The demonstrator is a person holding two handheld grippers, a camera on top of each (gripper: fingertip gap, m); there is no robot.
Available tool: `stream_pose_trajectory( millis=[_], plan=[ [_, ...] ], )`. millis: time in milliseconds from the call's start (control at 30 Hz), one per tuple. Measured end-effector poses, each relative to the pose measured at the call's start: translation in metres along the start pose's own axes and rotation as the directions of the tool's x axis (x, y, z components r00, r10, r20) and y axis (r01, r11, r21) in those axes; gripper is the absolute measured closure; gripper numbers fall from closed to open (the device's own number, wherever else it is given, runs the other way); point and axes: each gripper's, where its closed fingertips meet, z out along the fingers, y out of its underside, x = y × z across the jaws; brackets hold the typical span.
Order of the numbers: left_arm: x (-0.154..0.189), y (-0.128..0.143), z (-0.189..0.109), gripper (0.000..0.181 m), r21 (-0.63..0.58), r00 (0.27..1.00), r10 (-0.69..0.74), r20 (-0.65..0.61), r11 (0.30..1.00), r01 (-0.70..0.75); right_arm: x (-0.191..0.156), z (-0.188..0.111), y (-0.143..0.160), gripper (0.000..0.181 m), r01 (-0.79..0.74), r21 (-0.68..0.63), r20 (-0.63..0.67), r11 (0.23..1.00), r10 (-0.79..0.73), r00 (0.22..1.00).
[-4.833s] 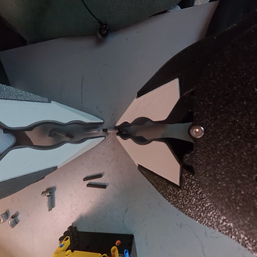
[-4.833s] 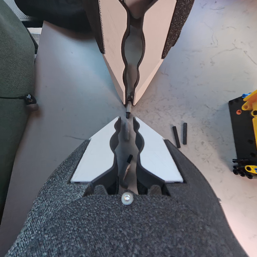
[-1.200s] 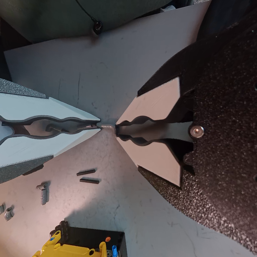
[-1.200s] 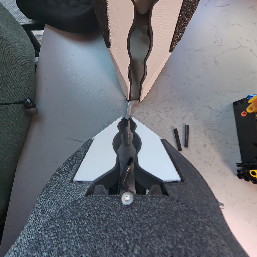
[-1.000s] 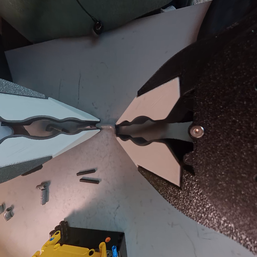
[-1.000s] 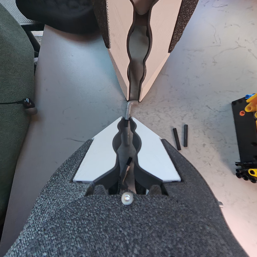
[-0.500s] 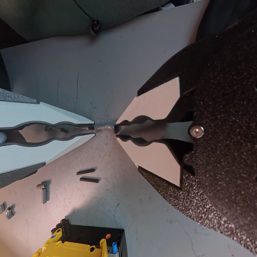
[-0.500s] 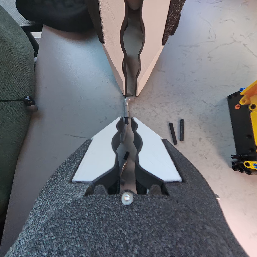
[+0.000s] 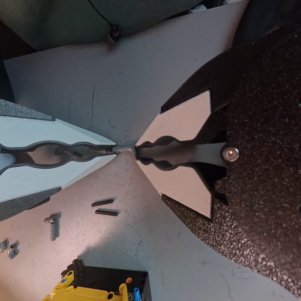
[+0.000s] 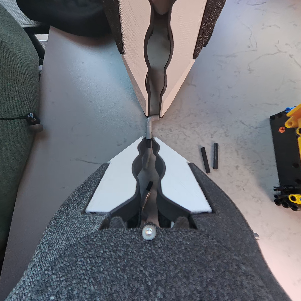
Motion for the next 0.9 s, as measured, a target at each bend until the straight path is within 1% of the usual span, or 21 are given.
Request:
stream_pose_trajectory(
  millis=[167, 333, 433, 533, 700, 900],
  plan=[
    [-0.001, 0.000, 0.000, 0.170, -0.002, 1.000, 0.004, 0.006, 1.000, -0.004, 0.001, -0.004, -0.002, 0.168, -0.001, 0.010, -0.002, 1.000, 0.001, 1.000],
    [-0.003, 0.001, -0.002, 0.169, -0.004, 1.000, 0.002, 0.016, 1.000, -0.002, 0.017, -0.024, 0.000, 0.163, -0.020, 0.020, -0.052, 1.000, 0.021, 0.998],
    [-0.003, 0.001, -0.002, 0.169, 0.000, 1.000, 0.000, 0.016, 1.000, 0.000, 0.023, -0.038, 0.013, 0.156, -0.037, -0.026, -0.059, 0.999, 0.036, 0.998],
    [-0.003, 0.001, -0.003, 0.168, 0.002, 1.000, -0.003, 0.012, 1.000, 0.003, 0.018, -0.045, 0.031, 0.148, -0.042, -0.100, -0.036, 0.994, 0.038, 0.999],
    [-0.004, -0.001, -0.005, 0.167, 0.018, 1.000, -0.013, 0.011, 1.000, 0.013, 0.012, -0.038, 0.041, 0.149, -0.035, -0.147, -0.013, 0.989, 0.034, 0.999],
    [-0.006, -0.007, -0.010, 0.166, 0.055, 1.000, -0.022, 0.020, 0.998, 0.021, 0.012, -0.034, 0.041, 0.162, -0.028, -0.143, -0.017, 0.989, 0.026, 1.000]
  ],
)
